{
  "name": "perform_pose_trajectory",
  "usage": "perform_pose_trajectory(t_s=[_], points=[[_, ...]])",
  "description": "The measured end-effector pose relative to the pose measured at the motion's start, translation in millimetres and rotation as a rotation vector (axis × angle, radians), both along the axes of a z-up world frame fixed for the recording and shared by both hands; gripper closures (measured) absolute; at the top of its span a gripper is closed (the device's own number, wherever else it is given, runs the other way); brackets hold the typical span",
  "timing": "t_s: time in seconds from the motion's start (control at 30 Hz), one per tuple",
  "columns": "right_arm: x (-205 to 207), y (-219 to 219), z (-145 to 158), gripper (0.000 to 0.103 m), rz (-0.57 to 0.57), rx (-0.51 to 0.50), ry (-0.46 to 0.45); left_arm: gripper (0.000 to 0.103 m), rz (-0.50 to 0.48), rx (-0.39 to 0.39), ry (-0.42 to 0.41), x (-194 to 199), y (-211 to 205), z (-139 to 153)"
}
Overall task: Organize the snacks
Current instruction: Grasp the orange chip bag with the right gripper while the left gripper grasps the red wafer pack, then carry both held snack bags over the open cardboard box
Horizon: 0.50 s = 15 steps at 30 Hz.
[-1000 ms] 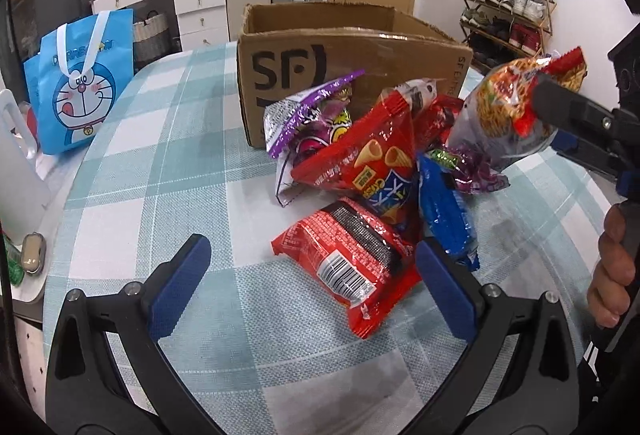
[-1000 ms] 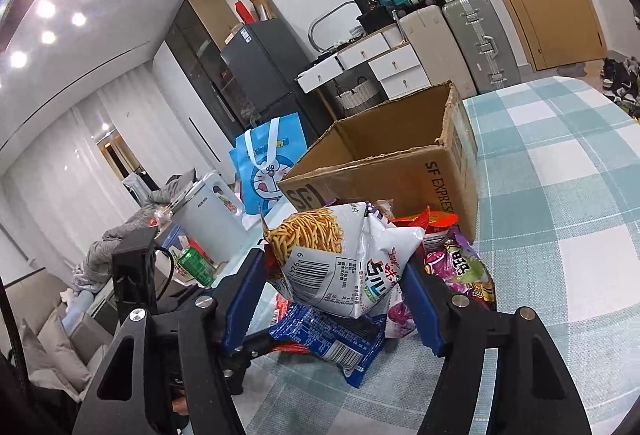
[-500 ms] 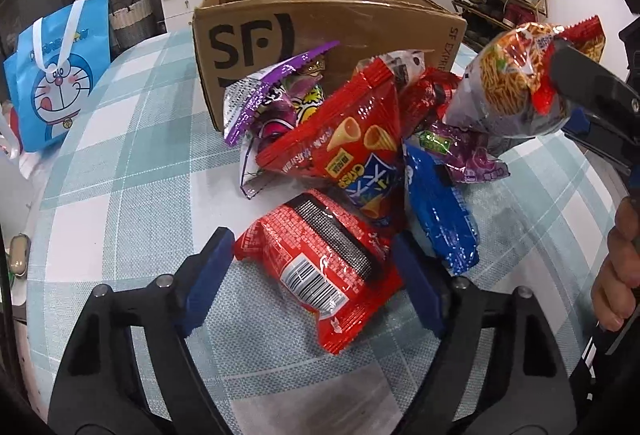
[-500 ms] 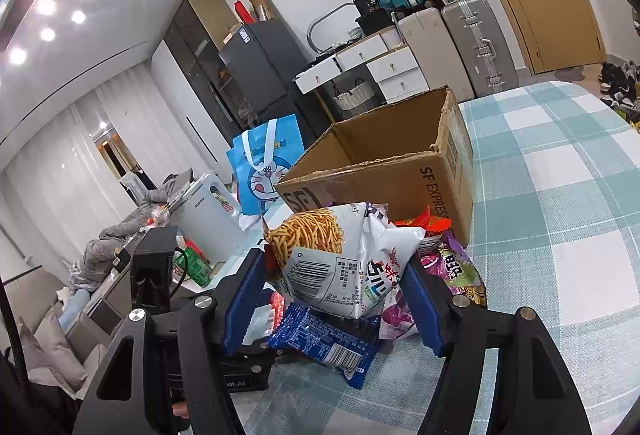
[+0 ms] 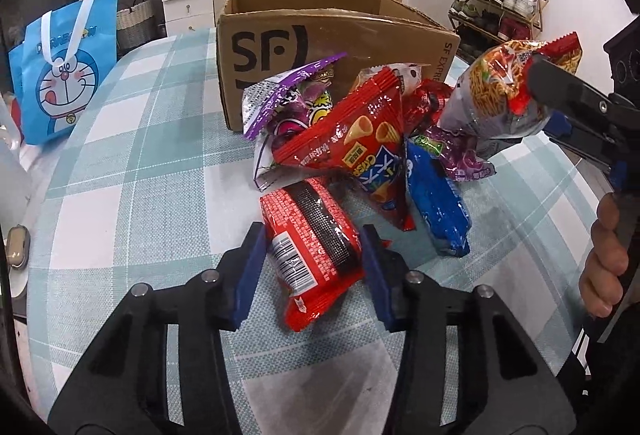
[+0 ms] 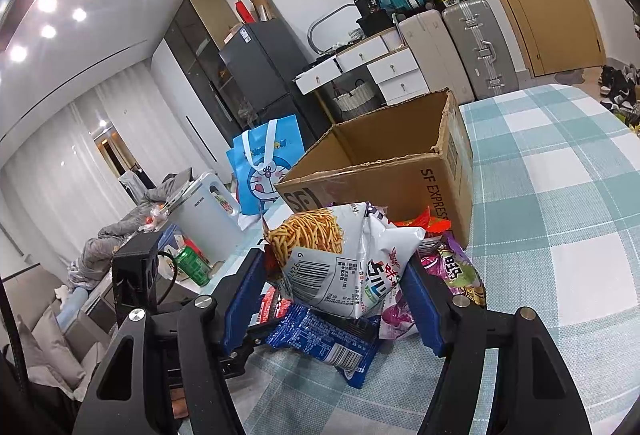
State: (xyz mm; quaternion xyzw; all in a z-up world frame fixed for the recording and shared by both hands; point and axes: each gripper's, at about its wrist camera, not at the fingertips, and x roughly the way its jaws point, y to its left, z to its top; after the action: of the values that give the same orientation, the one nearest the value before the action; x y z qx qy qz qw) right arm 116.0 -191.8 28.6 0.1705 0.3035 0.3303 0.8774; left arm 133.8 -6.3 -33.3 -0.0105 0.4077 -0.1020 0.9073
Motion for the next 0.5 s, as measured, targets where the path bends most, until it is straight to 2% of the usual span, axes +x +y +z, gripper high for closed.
perform_pose_trajectory(t_s=[0.17, 0.5], points=[[0.6, -0.5, 0.7, 0.035, -0.001, 0.002, 0.000, 0.059, 0.019, -0.014, -0.009, -12.0, 16.5, 1.9], [-1.1, -0.9, 3.2, 0.035, -0.006, 0.001, -0.008, 0.059, 0.047, -0.021, -0.059, -24.9, 28.6, 24.0]])
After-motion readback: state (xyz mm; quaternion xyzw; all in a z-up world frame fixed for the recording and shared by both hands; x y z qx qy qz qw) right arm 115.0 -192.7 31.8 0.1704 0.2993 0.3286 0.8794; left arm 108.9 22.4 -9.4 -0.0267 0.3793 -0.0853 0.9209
